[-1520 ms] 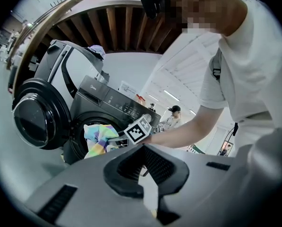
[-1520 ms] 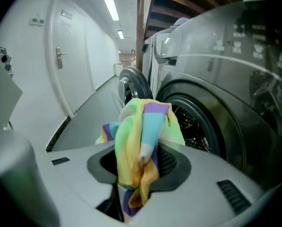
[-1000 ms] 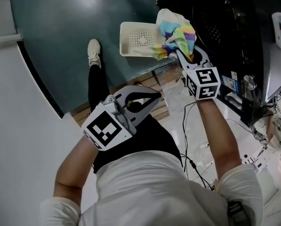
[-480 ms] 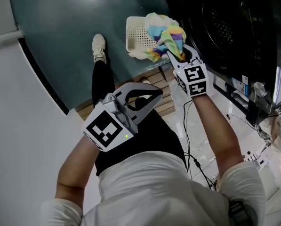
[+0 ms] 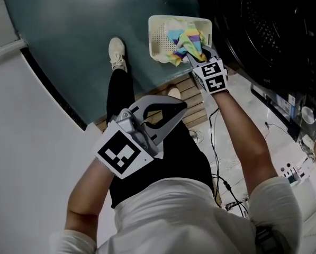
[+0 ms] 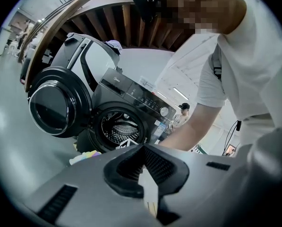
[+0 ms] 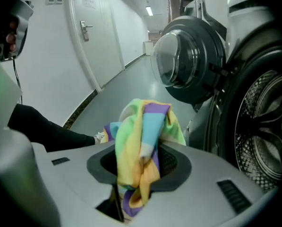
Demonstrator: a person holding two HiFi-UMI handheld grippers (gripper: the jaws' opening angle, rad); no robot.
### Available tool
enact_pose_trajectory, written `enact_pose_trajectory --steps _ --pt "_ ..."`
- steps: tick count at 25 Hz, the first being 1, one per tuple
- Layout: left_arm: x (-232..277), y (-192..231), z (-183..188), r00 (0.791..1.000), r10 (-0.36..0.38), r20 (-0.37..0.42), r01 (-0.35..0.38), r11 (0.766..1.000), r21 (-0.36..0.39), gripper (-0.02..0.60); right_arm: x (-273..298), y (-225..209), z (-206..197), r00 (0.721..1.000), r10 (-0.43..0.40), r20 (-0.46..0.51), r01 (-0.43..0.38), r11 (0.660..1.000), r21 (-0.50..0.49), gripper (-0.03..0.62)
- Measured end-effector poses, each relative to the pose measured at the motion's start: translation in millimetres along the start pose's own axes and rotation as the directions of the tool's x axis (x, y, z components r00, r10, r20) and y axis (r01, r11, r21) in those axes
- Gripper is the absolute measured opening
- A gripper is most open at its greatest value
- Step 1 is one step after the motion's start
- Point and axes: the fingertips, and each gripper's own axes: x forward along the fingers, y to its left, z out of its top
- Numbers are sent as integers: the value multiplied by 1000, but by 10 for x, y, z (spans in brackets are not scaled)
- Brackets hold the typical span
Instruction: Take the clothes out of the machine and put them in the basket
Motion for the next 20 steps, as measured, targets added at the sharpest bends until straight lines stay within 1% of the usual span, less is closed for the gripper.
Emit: enact_pose_trajectory --steps 7,9,13,17,20 --pt "-15 483 -151 999 -13 -52 12 1000 -18 -3 960 -105 -438 993 28 -117 -22 999 50 138" --pt "19 618 -217 997 -13 -72 12 1000 -17 -3 1225 -170 -607 988 34 -153 -24 998 66 140" --pt "45 886 -362 995 -12 -103 10 1000 -14 -3 1709 -230 -919 974 36 -223 -22 998 66 143" --pt "64 1127 -555 993 -26 -115 22 999 -41 -3 2150 -310 -1131 966 35 -255 -13 996 87 155" --pt "127 1246 -683 991 -52 -121 47 998 -43 -3 2439 -349 -1286 958 52 -281 -22 994 108 163"
